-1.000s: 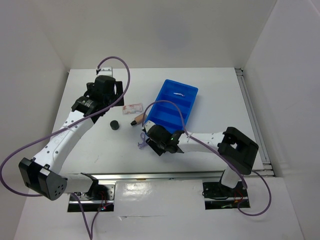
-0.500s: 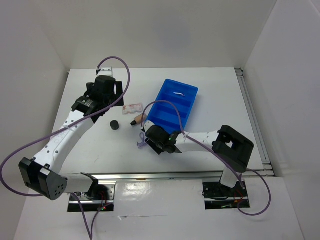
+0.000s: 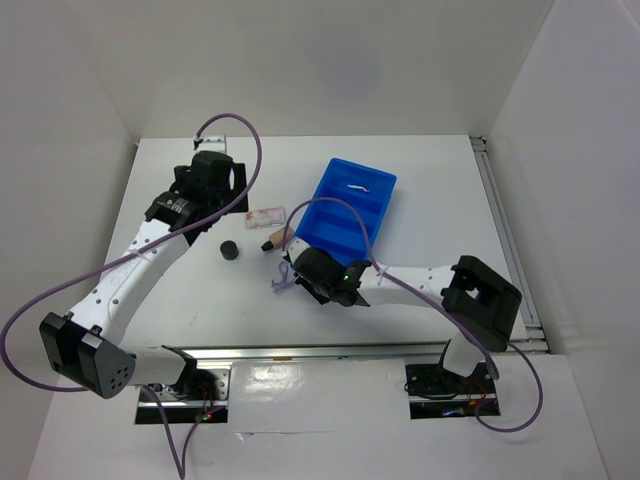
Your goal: Organize the makeup
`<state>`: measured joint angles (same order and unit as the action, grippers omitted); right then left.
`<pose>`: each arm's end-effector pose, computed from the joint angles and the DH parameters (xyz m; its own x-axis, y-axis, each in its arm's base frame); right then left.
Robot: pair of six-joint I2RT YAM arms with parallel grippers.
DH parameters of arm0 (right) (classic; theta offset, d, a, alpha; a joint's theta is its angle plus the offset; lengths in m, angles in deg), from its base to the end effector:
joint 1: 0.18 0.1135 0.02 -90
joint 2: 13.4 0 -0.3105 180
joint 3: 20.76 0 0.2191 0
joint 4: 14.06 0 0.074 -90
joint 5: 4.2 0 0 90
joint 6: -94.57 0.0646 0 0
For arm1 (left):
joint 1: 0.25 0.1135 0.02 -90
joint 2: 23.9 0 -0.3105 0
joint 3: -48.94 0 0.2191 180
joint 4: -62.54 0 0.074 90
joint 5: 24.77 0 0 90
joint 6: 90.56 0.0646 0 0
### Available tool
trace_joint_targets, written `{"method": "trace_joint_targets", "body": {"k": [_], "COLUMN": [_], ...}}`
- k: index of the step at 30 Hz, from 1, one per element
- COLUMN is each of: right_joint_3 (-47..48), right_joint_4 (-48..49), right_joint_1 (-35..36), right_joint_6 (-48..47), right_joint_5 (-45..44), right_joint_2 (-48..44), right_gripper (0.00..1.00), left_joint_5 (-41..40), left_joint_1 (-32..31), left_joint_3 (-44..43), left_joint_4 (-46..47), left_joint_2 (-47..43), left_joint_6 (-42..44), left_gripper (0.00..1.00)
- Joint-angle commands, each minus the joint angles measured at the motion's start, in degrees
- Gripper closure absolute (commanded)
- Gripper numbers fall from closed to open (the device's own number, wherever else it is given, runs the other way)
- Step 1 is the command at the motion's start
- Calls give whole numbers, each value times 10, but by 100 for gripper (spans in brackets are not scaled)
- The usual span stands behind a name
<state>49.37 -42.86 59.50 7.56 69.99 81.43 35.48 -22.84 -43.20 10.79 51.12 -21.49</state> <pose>0.1799 0.2727 0.2219 -0.4443 -0.6603 -0.6054 -0.7266 0.6610 -0.1877 0.2488 -0.0688 0.4040 -0.4745 -0.1385 -0.8693 -0.2280 0.9732 -0.0306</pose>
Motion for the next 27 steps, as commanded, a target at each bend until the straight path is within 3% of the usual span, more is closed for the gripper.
{"method": "trace_joint_targets", "body": {"k": [1, 6, 10, 19, 27], "right_joint_3": [31, 78, 129, 342, 503], "right_joint_4": [-18, -18, 11, -10, -42], "right_joint_1": [7, -2, -84, -277, -354], "right_joint_6": [-13, -32, -44, -64, -78], "right_joint_5": [-7, -41, -61, -34, -6], "right_joint_2": [-63, -94, -64, 129, 278], "right_gripper": [78, 78, 78, 78, 75], "left_joint_5": [-9, -20, -20, -3, -5], "left_joint_1": [-2, -2, -2, -2, -2], "left_joint_3": [-17, -11, -11, 1, 1], "left_joint_4": [11, 17, 17, 17, 18], "left_joint_2": [0, -13, -18, -18, -7], "left_joint_6": [9, -15, -15, 0, 12], "left_gripper": [0, 0, 0, 0, 0]}}
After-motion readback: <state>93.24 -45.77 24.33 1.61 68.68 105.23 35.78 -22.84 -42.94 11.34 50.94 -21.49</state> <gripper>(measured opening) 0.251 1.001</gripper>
